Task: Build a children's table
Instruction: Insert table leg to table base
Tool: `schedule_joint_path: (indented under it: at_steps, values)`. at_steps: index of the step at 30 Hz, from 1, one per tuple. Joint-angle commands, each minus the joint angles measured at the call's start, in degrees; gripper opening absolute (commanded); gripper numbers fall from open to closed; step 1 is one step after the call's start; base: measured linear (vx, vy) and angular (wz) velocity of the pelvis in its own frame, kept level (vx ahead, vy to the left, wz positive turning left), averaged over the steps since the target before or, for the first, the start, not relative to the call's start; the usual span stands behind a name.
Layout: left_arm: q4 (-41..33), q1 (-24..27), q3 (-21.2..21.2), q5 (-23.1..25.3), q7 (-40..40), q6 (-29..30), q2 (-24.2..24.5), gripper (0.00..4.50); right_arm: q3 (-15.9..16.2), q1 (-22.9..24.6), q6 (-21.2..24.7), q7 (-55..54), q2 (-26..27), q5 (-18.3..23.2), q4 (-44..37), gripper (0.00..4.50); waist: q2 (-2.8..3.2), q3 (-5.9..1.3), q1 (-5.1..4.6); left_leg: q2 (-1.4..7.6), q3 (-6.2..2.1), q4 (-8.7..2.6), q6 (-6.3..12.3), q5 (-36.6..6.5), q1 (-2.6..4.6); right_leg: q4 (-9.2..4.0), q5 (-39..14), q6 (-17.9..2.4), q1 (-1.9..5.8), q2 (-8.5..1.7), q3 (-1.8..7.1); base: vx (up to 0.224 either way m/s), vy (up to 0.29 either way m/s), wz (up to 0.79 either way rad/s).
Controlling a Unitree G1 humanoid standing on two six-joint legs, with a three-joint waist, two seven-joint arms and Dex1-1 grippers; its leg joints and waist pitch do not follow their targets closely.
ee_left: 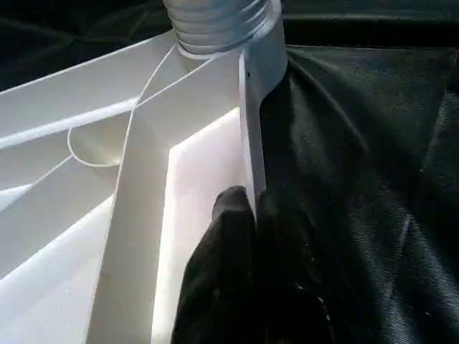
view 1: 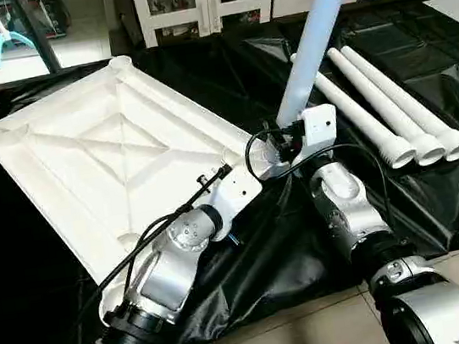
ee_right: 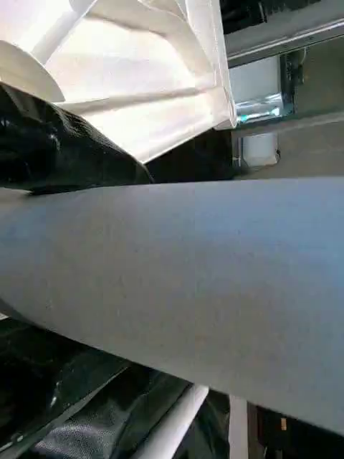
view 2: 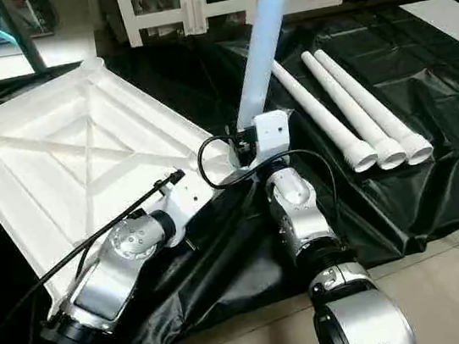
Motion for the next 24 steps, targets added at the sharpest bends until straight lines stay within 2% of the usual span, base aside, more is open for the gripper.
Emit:
schedule_joint_path:
  at_steps: [1,5,13,16,24]
  values:
    - [-1.3,-0.4,1.3,1.5,0.0,-1.3,2.1,0.00,-0.4,3.6,3.1,2.5,-1.5,-0.6,6.4,1.86,0.90,-3.37,-0.19,2.44,-0.04,-3.61,5.39,-7.2,-0.65,-2.30,-4.7,-15.4,2.69,-3.26,2.21,0.000,0.000,0.00]
    - [-2.2,0.3,0.2,1.0,-2.6,-2.5,3.4,0.00,0.0,3.1,4.1,7.8,-2.4,0.4,5.3,1.86,1.07,-3.45,-0.08,2.59,0.13,-3.37,6.60,-5.5,-0.51,-2.08,-3.8,-16.7,2.86,-3.29,2.22,0.000,0.000,0.00]
    - [-2.3,0.7,-0.2,0.2,-4.0,-3.2,4.1,0.00,-1.1,1.9,5.3,10.5,-4.0,0.4,6.4,1.86,1.24,-3.61,0.17,2.67,0.40,-2.93,6.01,-3.4,-0.33,-1.52,-0.9,-18.3,3.11,-3.02,2.35,0.000,0.000,0.00]
    - [-2.3,0.7,-0.1,0.2,-4.4,-3.5,4.3,0.00,-1.7,1.4,5.6,11.2,-4.5,0.9,7.0,1.86,1.19,-3.57,0.24,2.61,0.46,-2.84,5.68,-4.0,-0.32,-1.55,-1.8,-18.2,3.10,-2.98,2.40,0.000,0.000,0.00]
    - [-3.8,1.6,-1.5,-1.3,-9.2,-6.2,6.3,0.00,-0.4,0.7,5.6,17.5,-5.8,0.4,5.6,1.86,1.23,-3.67,0.34,2.58,0.35,-2.66,5.52,-5.0,-0.39,-1.33,-2.5,-17.9,3.15,-2.85,2.33,0.000,0.000,0.00]
